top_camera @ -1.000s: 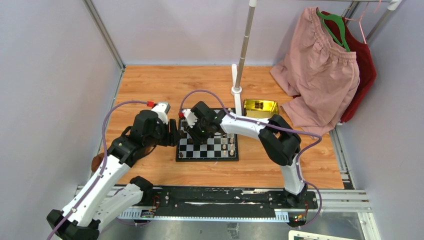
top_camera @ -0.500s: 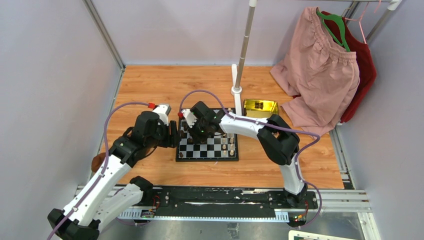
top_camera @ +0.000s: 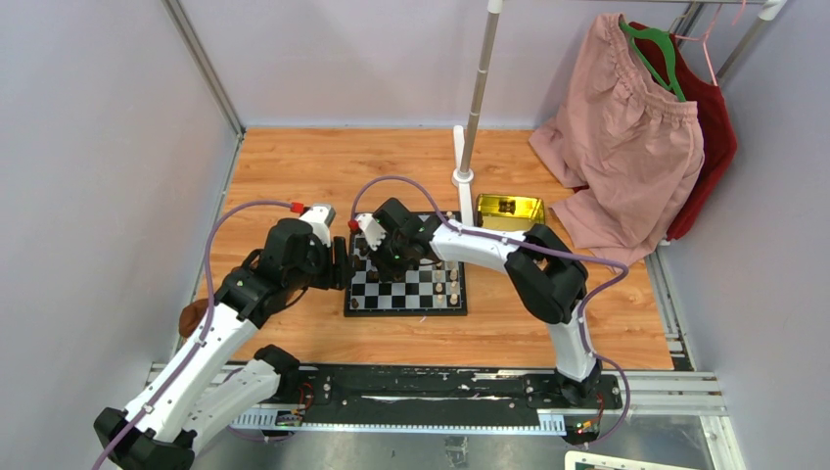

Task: Set up the chess pieces on the board
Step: Pick up the chess piece from the chessboard.

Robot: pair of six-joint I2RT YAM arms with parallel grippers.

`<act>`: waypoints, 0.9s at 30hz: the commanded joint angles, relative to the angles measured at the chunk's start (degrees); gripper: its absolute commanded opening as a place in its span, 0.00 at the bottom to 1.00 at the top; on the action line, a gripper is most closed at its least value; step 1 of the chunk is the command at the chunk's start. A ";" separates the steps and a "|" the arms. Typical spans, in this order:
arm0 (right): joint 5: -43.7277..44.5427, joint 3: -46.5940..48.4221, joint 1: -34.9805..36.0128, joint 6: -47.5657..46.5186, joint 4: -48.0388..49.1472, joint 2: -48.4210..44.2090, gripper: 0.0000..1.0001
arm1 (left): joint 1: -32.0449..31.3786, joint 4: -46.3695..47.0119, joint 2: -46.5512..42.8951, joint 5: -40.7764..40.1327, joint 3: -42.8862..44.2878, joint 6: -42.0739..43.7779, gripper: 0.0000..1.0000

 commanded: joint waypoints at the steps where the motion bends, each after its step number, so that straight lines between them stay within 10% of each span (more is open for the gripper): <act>1: 1.22 0.63 0.60 -1.02 -1.70 -3.28 0.00 | -0.31 1.48 -0.45 0.12 -0.36 -0.31 0.56; 27: 1.87 12.14 1.41 7.72 -24.26 -5.26 0.00 | -0.31 3.15 -2.10 1.79 -1.32 -2.34 0.55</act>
